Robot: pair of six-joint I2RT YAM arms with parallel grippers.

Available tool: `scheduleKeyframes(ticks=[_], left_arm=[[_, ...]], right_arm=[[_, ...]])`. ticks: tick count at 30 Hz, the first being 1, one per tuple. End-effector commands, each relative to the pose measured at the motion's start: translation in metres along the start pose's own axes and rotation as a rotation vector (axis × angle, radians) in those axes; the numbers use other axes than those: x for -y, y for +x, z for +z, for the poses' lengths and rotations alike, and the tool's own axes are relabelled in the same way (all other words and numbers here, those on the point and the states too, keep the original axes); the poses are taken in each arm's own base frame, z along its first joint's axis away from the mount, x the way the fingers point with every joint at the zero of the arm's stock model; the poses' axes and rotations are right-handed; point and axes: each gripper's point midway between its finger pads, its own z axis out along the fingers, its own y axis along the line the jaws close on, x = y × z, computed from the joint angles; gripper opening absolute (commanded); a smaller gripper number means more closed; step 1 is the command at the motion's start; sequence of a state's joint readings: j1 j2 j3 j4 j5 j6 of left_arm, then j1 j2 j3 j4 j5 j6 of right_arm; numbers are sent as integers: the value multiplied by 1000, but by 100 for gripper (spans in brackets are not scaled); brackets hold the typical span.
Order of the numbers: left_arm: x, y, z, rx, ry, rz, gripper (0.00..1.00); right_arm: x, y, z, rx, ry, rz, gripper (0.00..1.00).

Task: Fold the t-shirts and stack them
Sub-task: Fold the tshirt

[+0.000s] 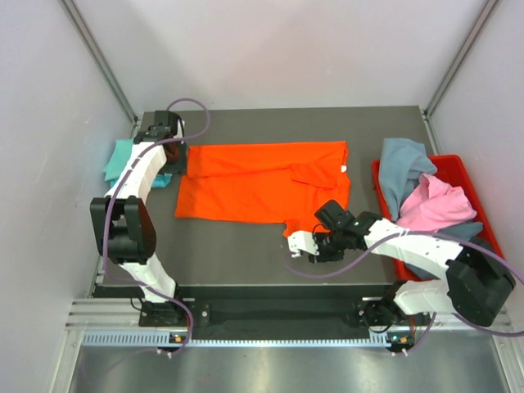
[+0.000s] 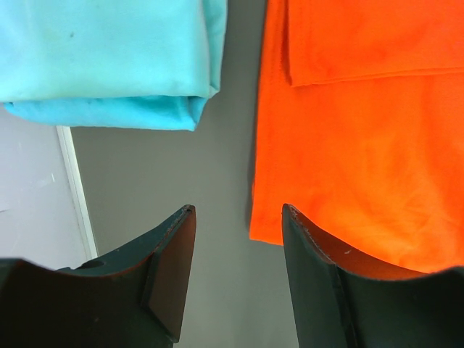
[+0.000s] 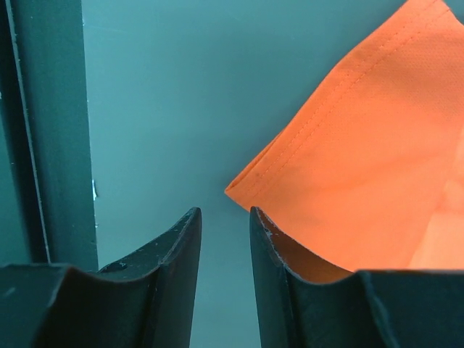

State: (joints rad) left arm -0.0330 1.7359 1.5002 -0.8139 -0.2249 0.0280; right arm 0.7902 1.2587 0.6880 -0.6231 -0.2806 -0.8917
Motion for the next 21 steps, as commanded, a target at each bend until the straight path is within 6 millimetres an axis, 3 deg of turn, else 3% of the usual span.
scheduleKeyframes(ticks=[1,10,11,13,16,17,21], left_arm=[[-14,-12,-16,64,-20,-41,56],[-13,-12,-12,51,-14,-43,56],[-23,-11,-10,47,-24,-67,56],[-23,-11,-9,44,-18,-72,56],[-21,-6,-9,26,-5,-84,56],[-20,-4,-9,21,9,-85,56],[-9,26,-5,-62,71,-140,58]], right_arm=[[6,-11,4,29,10,-71,34],[6,-12,22,17,-13,-72,34],[6,-13,22,16,-11,-73,34],[6,-12,25,8,-2,-84,33],[8,-9,28,-6,16,-88,22],[8,-8,27,-10,20,-88,13],[13,-5,20,-32,52,-89,5]])
